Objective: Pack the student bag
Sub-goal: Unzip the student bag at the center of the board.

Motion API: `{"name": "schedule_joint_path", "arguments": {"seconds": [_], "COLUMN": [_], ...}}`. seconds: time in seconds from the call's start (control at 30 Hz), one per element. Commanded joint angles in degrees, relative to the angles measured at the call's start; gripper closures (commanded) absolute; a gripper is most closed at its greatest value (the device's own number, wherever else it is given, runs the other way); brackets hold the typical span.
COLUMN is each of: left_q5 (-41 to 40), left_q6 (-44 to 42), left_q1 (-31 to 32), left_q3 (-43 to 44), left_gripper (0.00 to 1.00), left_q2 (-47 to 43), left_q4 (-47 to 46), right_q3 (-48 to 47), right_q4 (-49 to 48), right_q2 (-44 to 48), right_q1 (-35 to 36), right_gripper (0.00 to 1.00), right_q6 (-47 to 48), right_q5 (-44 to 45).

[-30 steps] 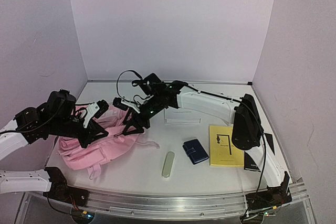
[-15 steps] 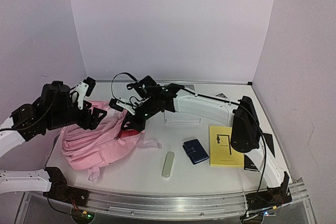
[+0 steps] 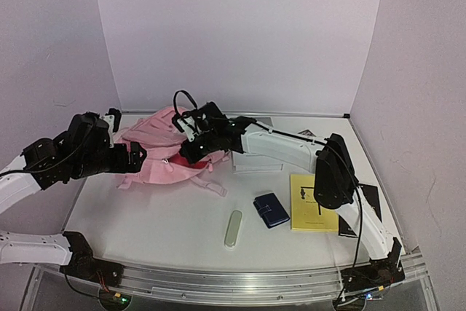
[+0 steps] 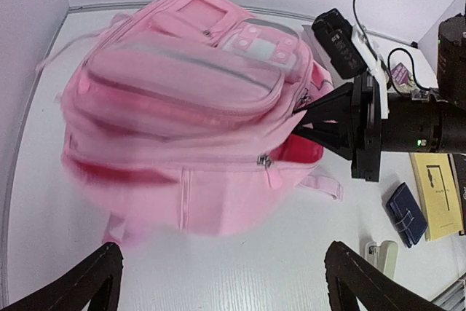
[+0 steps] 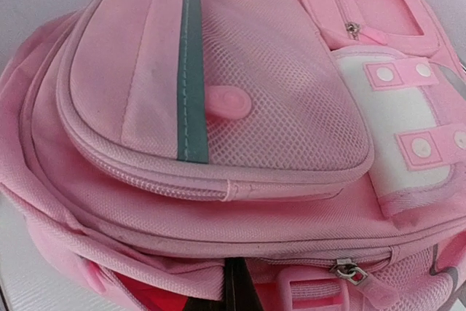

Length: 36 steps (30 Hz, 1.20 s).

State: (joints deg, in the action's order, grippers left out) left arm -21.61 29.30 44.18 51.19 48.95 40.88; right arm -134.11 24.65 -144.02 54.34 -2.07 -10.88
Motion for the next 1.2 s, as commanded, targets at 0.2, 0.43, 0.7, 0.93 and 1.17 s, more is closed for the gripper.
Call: {"name": "schedule_joint_path", "arguments": {"seconds": [0.2, 0.43, 0.7, 0.93, 1.17], "left_q5": [3.72, 0.44, -4.71, -5.05, -6.72], "left_q6": [7.69, 7.8, 10.46, 13.6, 15.08], "left_q1": [0.01, 0.03, -0.09, -1.84, -2.47], "left_q3": [-2.11, 0.97, 4.9, 6.14, 6.53], "left_gripper": [0.26, 0.34, 0.41, 0.49, 0.57], "left_q2": [8.32, 17.59, 26.46, 30.95, 34.0], "left_q4": [-6.16, -10.74, -13.24, -15.02, -14.42], "right_q3": [-5.8, -6.07, -6.47, -6.48, -6.33], "right_q4": [-2.96, -3.04, -3.04, -3.04, -3.07], "right_q2": [-1.08, -1.15, -1.06, -0.99, -0.79], "right_q1": [0.55, 0.98, 1.4, 1.61, 1.66], "right_gripper": [1.0, 1.0, 1.0, 1.0, 1.0], "right_q6": [-9.85, -10.76, -12.09, -12.52, -12.34], "right_q5": [-2.38, -2.71, -3.26, -3.95, -4.79]}}
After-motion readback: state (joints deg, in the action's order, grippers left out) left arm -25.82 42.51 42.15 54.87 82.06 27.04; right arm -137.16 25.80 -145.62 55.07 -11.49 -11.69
